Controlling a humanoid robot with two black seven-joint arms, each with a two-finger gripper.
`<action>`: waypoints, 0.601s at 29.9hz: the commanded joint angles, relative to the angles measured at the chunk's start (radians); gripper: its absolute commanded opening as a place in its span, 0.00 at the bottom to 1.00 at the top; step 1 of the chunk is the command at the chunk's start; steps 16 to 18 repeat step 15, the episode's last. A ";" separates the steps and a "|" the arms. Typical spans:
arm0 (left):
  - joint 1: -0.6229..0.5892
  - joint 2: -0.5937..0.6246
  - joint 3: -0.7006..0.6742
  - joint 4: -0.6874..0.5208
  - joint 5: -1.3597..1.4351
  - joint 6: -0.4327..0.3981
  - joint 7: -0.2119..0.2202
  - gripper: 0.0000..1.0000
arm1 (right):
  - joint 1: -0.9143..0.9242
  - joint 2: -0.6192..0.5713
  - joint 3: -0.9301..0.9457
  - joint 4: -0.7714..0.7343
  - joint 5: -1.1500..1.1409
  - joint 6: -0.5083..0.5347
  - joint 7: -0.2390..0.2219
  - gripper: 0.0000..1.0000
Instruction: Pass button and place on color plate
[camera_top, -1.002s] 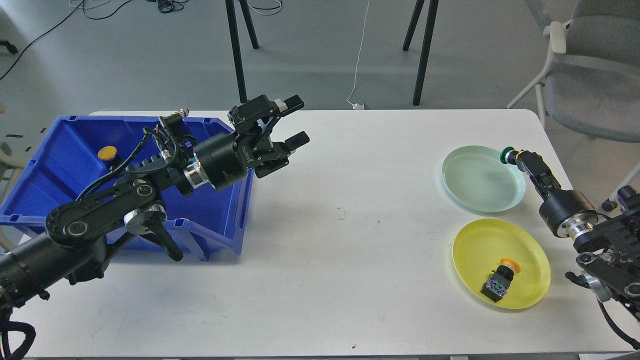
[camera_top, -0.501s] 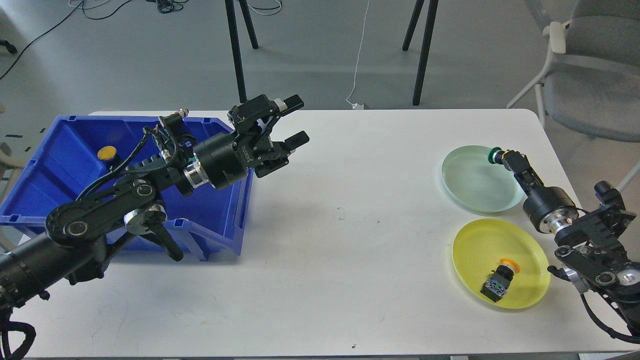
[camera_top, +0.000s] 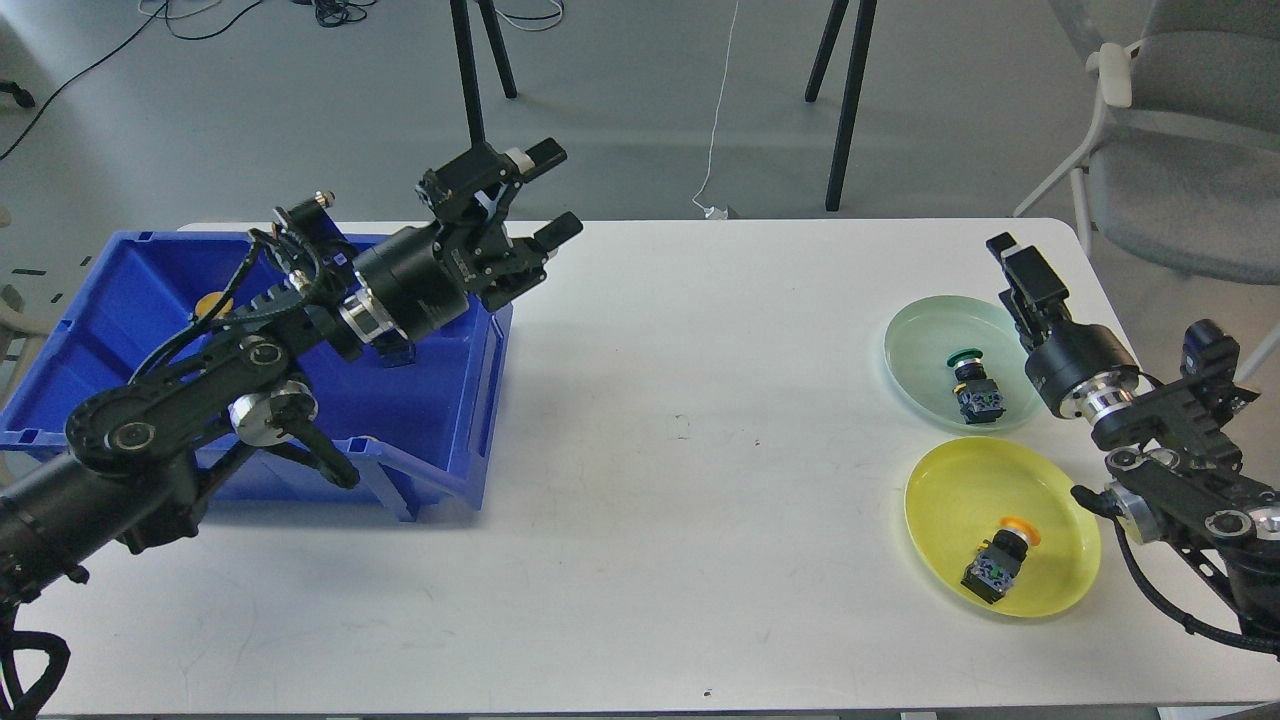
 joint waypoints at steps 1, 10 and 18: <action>0.002 0.021 -0.096 0.046 -0.125 -0.028 0.000 0.94 | 0.005 0.004 0.141 0.177 0.224 0.250 0.000 0.99; 0.025 0.021 -0.094 0.202 -0.278 -0.028 0.000 0.95 | 0.059 0.178 0.225 0.102 0.437 0.542 0.000 0.99; 0.030 0.012 -0.101 0.199 -0.278 -0.028 0.000 0.96 | 0.060 0.200 0.254 0.063 0.444 0.539 0.000 0.98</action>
